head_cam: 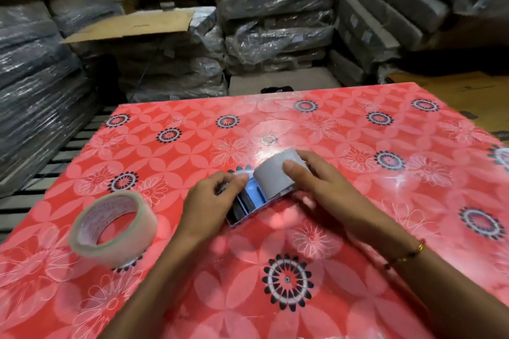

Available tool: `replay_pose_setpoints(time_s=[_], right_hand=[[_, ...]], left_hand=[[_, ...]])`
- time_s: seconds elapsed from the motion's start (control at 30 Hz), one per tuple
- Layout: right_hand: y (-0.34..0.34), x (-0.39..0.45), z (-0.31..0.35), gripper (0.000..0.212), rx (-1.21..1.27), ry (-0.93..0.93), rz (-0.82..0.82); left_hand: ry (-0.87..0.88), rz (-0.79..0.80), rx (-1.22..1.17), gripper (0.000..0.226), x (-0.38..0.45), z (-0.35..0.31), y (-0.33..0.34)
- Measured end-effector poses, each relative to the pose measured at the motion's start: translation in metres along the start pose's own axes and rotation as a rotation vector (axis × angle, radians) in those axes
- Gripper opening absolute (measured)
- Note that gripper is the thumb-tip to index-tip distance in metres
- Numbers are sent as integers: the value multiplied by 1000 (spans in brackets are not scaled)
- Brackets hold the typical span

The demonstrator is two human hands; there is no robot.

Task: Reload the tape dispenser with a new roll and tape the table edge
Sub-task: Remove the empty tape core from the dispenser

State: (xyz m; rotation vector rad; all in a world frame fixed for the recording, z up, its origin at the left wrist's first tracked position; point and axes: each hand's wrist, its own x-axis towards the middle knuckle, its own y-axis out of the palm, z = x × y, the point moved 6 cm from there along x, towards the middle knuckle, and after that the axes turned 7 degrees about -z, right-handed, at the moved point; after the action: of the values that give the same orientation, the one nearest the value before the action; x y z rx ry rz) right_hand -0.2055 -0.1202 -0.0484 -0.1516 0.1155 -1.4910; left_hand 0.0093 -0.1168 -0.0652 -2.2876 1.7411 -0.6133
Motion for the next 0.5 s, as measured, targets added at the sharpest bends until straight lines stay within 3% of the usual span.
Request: replay_pose_setpoints(time_s=[0.23, 0.33, 0.43, 0.5], right_hand=[[-4, -19, 13, 56, -172, -41, 35], [-4, -41, 18, 48, -169, -103, 46], [-11, -65, 14, 38, -158, -152, 68], [-19, -77, 9, 55, -130, -165, 95]], left_hand=[[-26, 117, -99, 53, -21, -6, 3], [-57, 148, -158, 65, -43, -15, -1], [-64, 253, -184, 57, -64, -23, -4], [-37, 311, -206, 43, -77, -29, -6]])
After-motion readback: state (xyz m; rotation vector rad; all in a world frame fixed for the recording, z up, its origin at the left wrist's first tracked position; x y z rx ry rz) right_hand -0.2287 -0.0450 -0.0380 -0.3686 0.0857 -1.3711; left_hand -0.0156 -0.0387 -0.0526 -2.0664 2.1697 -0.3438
